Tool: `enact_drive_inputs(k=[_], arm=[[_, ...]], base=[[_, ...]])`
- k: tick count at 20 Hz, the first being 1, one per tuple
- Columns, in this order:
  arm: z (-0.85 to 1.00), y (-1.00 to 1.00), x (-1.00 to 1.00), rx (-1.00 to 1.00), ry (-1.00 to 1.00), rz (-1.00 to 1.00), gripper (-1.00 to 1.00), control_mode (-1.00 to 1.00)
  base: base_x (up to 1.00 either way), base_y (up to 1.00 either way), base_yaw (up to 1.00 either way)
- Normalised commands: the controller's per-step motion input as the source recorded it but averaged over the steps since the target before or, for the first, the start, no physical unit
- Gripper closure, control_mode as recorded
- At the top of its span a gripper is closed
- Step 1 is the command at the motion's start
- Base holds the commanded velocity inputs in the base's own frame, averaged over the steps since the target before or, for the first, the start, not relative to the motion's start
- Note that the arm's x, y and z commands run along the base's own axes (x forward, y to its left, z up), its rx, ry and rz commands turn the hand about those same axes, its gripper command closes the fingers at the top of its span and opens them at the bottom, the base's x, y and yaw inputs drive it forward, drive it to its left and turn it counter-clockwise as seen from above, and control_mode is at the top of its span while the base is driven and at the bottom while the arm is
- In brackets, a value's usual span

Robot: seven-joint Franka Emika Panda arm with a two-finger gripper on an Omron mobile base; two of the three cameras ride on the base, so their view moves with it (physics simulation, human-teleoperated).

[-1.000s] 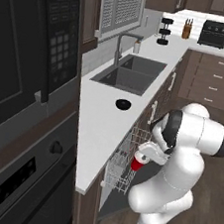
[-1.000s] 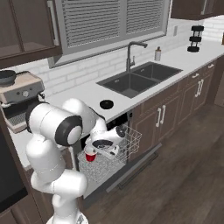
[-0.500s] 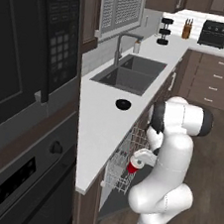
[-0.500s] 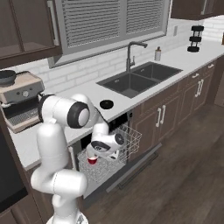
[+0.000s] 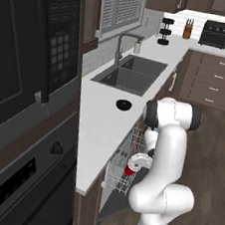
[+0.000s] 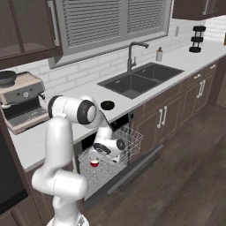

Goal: Pick up the cup and bowl from the counter, place them in the dishwasher, and close the dishwasher door.

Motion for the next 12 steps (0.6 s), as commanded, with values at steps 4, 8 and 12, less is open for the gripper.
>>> enact_drive_inputs(k=[4,8,12], arm=[[-0.37,0.01,0.35,0.00,0.00,0.00,1.00,-1.00],[-0.40,0.00,0.22,-0.01,0.00,0.00,1.00,-1.00],[-0.31,0.00,0.01,-0.03,0.00,0.00,1.00,-1.00]], base=[[0.00,0.00,0.00],[0.00,0.00,0.00],[0.00,0.00,0.00]])
